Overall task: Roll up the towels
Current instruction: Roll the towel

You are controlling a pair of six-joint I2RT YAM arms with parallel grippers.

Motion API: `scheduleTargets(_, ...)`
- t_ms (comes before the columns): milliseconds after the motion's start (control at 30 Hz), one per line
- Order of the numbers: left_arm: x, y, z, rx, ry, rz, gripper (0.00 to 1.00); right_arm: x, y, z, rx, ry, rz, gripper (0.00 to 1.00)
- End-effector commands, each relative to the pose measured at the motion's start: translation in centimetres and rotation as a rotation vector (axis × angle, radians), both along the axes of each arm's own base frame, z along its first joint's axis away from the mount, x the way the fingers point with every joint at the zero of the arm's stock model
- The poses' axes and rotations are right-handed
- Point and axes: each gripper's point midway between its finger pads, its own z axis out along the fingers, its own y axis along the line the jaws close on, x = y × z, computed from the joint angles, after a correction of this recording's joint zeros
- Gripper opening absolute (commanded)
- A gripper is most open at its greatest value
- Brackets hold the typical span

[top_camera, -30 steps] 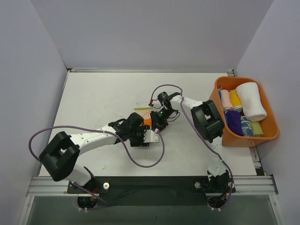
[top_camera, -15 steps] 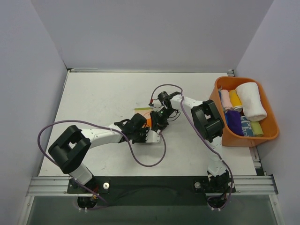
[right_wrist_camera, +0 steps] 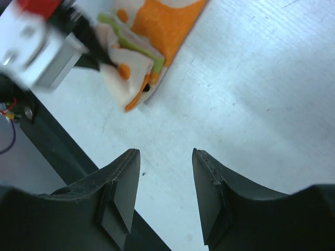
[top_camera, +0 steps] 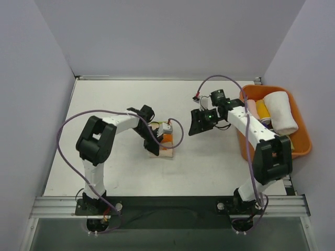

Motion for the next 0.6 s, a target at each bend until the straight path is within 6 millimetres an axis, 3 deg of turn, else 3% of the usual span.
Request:
scheduleTargets(0, -4.4, 1.9, -1.1, 0.066, 0.338, 0.004, 0.01, -3.1, -0.6, 2.4, 0.005, -0.127, 0.11, 0.44)
scheduleTargets(133, -3.6, 2.3, -1.4, 0.093, 0.503, 0.074, 0.02, -5.6, -1.1, 3.9, -0.027, -0.26, 0.186, 0.43)
scheduleTargets(233, -4.0, 2.9, -2.5, 0.147, 0.579, 0.098, 0.04, -7.6, -0.2, 3.6, -0.105, -0.349, 0.306, 0.42)
scheduleTargets(300, -4.1, 3.1, -3.1, 0.174, 0.604, 0.111, 0.04, -9.2, 1.5, 3.2, -0.129, -0.393, 0.417, 0.42)
scheduleTargets(367, -4.2, 3.4, -3.6, 0.197, 0.625, 0.107, 0.06, -9.4, 2.2, 2.5, -0.182, -0.429, 0.459, 0.42)
scheduleTargets(400, -4.3, 3.5, -3.8, 0.206, 0.63, 0.105, 0.07, -10.1, 3.7, 2.4, -0.19, -0.47, 0.529, 0.42)
scheduleTargets(467, -4.5, 3.8, -4.4, 0.228, 0.643, 0.106, 0.09, -9.7, 4.5, 1.6, -0.266, -0.515, 0.567, 0.41)
scheduleTargets(567, -4.3, 3.8, -4.9, 0.233, 0.659, 0.119, 0.1, -9.8, 7.3, 0.8, -0.325, -0.561, 0.65, 0.41)
